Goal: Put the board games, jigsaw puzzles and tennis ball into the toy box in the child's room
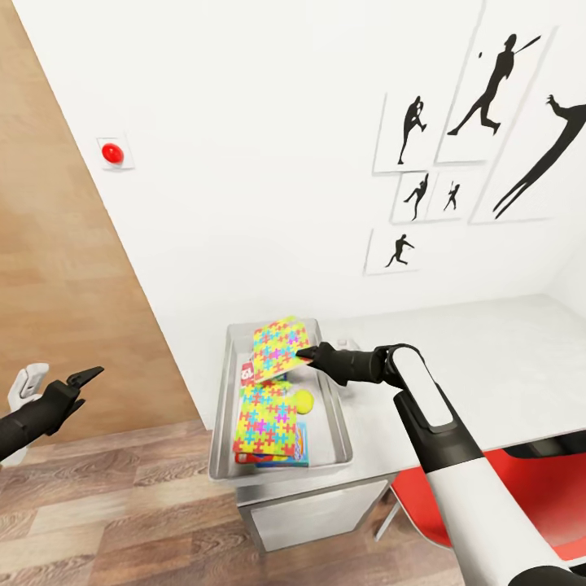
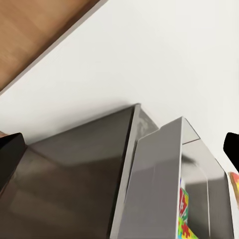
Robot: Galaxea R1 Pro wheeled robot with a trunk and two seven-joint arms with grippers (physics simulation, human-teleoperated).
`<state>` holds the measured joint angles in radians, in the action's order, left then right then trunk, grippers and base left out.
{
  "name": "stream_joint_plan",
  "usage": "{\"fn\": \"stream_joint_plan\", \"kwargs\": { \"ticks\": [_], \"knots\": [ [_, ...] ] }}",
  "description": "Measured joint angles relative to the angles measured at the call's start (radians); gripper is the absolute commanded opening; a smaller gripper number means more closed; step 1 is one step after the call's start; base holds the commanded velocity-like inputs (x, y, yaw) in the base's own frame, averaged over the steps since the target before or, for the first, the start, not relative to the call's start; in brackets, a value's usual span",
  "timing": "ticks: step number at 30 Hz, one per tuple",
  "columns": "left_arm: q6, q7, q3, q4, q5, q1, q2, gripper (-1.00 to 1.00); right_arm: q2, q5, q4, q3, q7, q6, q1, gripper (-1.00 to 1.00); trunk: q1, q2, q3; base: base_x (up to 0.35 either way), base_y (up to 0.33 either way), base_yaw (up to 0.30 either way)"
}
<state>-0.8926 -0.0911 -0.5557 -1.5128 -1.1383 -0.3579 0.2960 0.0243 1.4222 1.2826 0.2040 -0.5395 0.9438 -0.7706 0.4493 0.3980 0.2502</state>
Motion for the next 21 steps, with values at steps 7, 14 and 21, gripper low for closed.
{"fn": "stream_joint_plan", "kwargs": {
  "ticks": [7, 14, 21],
  "knots": [
    [0.000, 0.000, 0.003, 0.000, 0.000, 0.001, 0.000, 1.00, 0.002, -0.001, -0.002, 0.012, -0.005, -0.001, 0.000, -1.00, 0.000, 0.000, 0.000, 0.016, 0.000, 0.000],
    [0.000, 0.000, 0.004, 0.000, 0.000, 0.001, 0.000, 1.00, 0.005, 0.000, -0.002, 0.016, -0.006, -0.001, 0.000, -1.00, 0.000, 0.000, 0.002, 0.005, 0.000, 0.000],
    [0.000, 0.000, 0.004, 0.000, 0.000, 0.000, 0.000, 1.00, 0.023, -0.007, -0.003, 0.023, -0.007, -0.001, 0.000, -1.00, 0.000, 0.000, 0.005, 0.001, 0.000, 0.000]
  ]
}}
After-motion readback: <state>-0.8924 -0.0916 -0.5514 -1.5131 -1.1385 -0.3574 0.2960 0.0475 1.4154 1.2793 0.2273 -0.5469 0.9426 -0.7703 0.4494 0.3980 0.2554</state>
